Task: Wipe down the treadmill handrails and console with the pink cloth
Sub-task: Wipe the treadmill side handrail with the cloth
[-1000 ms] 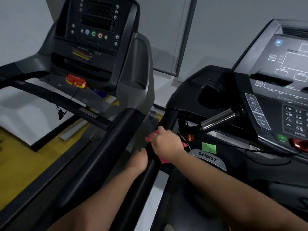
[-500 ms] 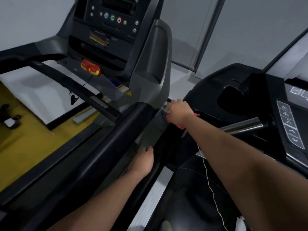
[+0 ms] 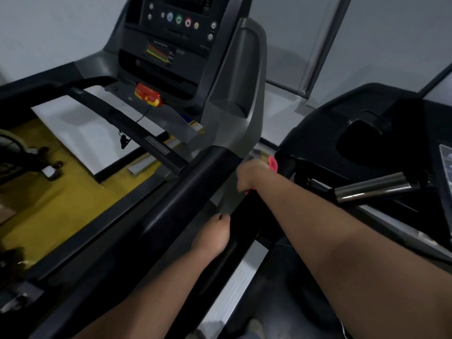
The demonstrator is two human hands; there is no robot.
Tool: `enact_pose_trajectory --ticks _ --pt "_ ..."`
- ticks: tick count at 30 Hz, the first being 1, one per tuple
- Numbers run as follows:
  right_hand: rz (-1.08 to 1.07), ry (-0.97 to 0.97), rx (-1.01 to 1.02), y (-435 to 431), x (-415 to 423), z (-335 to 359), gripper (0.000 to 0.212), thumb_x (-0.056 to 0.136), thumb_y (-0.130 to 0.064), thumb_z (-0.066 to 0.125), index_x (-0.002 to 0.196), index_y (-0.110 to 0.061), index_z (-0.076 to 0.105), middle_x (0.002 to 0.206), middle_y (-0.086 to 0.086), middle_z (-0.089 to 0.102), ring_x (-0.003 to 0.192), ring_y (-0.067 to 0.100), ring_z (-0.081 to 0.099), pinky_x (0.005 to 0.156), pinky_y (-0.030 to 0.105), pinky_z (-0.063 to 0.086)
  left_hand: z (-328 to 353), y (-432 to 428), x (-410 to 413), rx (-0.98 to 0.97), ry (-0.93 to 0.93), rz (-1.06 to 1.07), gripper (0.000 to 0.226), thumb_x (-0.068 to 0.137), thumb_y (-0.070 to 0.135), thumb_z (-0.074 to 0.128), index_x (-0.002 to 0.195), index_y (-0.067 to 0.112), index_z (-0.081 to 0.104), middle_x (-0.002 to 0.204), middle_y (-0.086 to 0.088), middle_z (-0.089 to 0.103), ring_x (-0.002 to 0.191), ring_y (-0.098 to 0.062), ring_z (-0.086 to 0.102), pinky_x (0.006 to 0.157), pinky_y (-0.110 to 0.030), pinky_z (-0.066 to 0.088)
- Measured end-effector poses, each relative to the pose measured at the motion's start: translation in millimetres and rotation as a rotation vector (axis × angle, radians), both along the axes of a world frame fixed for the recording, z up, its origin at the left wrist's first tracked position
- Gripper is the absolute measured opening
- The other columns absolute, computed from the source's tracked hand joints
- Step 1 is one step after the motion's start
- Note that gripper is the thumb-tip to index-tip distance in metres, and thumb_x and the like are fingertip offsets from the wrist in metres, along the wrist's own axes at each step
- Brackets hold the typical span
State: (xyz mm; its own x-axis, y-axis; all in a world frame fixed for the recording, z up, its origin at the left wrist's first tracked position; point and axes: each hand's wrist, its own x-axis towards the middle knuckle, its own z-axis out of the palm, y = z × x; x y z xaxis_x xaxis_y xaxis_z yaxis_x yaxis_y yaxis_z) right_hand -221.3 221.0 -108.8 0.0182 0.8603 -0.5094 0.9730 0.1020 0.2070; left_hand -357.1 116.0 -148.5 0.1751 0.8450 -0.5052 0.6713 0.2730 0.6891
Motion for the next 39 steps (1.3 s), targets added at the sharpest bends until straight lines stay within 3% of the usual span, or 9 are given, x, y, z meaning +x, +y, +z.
enact_pose_trajectory --ticks 3,7,13,17,22,25,29,34,39 --pt "0.017 0.065 0.087 -19.8 -16.7 0.7 0.034 0.084 -0.019 0.051 0.115 -0.009 0.063 0.119 0.009 0.063 0.111 0.027 0.059 0.072 0.030 0.043 0.7 0.8 0.7 -0.058 -0.001 -0.007 0.040 0.103 0.013 0.023 0.131 -0.005 0.045 0.138 -0.020 0.045 0.126 -0.030 0.044 0.103 -0.032 0.032" --pt "-0.004 0.260 0.255 -49.2 -24.8 -5.7 0.014 0.084 -0.021 0.052 0.078 -0.012 0.060 0.086 0.007 0.064 0.089 0.027 0.063 0.063 0.029 0.041 -0.8 1.3 0.7 -0.013 0.012 -0.046 0.039 0.103 0.016 0.027 0.129 -0.004 0.048 0.133 -0.021 0.050 0.121 -0.031 0.048 0.093 -0.030 0.038" --pt "0.011 0.550 0.473 -69.6 10.3 -4.9 0.028 0.091 -0.031 0.051 0.083 -0.010 0.067 0.090 0.005 0.061 0.091 0.023 0.059 0.079 0.035 0.049 -2.0 1.5 2.0 0.052 0.053 -0.081 0.033 0.100 0.005 0.026 0.121 -0.004 0.049 0.129 -0.022 0.050 0.117 -0.031 0.050 0.096 -0.030 0.037" --pt "-0.073 0.499 0.518 -56.2 40.7 6.9 0.027 0.090 -0.032 0.051 0.073 -0.013 0.060 0.087 0.003 0.061 0.083 0.020 0.058 0.071 0.032 0.047 1.6 1.2 1.2 0.053 0.075 -0.120 0.038 0.102 0.006 0.020 0.129 -0.005 0.044 0.138 -0.021 0.044 0.126 -0.030 0.044 0.103 -0.031 0.032" --pt "-0.162 0.440 0.393 -22.0 58.1 17.2 0.038 0.087 -0.027 0.053 0.049 -0.030 0.049 0.065 0.002 0.060 0.069 0.025 0.063 0.055 0.027 0.039 -5.0 5.0 -0.1 0.063 0.044 -0.114 0.036 0.103 0.011 0.020 0.115 -0.001 0.051 0.129 -0.019 0.050 0.118 -0.030 0.048 0.098 -0.033 0.036" --pt "-0.174 0.314 0.262 -3.5 52.8 17.1 0.020 0.079 -0.032 0.061 0.063 -0.023 0.066 0.069 0.004 0.067 0.069 0.024 0.064 0.070 0.036 0.052 -1.8 2.2 1.3 0.039 0.012 -0.072 0.042 0.104 0.018 0.021 0.121 -0.003 0.052 0.129 -0.018 0.052 0.120 -0.030 0.048 0.103 -0.037 0.035" --pt "-0.138 0.147 0.115 8.1 43.9 16.5 0.016 0.082 -0.030 0.058 0.075 -0.020 0.069 0.087 0.004 0.068 0.081 0.024 0.062 0.083 0.041 0.052 -12.0 4.3 0.4 0.053 0.043 -0.094 0.037 0.102 0.015 0.021 0.112 0.001 0.054 0.132 -0.017 0.050 0.118 -0.028 0.048 0.103 -0.035 0.035" --pt "-0.065 -0.005 -0.020 12.2 25.0 9.0 0.051 0.079 -0.025 0.053 0.130 -0.021 0.055 0.133 0.002 0.053 0.118 0.025 0.052 0.086 0.036 0.045 -11.2 5.8 1.3 0.070 0.074 -0.114 0.038 0.103 0.017 0.026 0.125 -0.001 0.051 0.133 -0.019 0.050 0.123 -0.031 0.046 0.098 -0.033 0.035" --pt "0.012 -0.050 -0.045 -8.8 -5.7 3.4 0.042 0.084 -0.023 0.050 0.124 -0.012 0.056 0.130 0.005 0.054 0.118 0.025 0.053 0.083 0.034 0.044 -16.3 5.4 -1.8 0.120 0.089 -0.098 0.032 0.099 0.003 0.026 0.119 -0.004 0.050 0.129 -0.022 0.050 0.117 -0.031 0.049 0.097 -0.033 0.038"
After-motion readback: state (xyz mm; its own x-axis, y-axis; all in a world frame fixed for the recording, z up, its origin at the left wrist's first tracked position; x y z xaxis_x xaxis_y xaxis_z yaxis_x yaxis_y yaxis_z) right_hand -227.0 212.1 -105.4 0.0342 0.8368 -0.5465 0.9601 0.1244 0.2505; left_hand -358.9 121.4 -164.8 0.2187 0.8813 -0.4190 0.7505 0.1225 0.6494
